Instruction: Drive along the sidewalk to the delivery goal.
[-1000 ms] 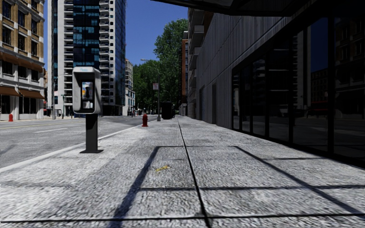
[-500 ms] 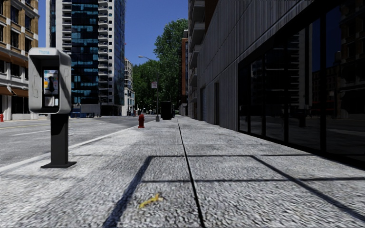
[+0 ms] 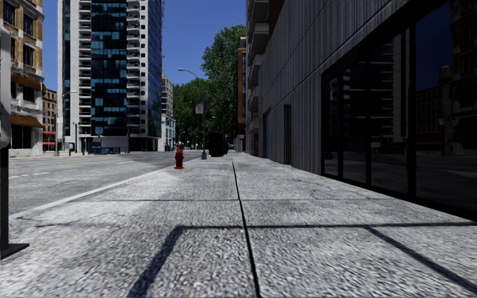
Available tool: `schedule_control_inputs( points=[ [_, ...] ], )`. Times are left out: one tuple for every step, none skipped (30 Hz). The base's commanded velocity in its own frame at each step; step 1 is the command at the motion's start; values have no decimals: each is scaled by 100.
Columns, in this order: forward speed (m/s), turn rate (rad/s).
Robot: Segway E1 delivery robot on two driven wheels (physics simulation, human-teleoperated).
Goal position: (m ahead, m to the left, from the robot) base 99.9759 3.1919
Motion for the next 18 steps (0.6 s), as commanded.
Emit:
schedule_control_inputs(
  points=[
    [200, 0],
    [200, 0],
    [200, 0],
    [200, 0],
    [200, 0],
    [200, 0],
    [200, 0],
    [200, 0],
    [200, 0],
    [200, 0],
    [200, 0],
    [200, 0],
    [200, 0],
    [200, 0],
    [200, 0],
    [200, 0],
    [200, 0],
    [200, 0]
  ],
)
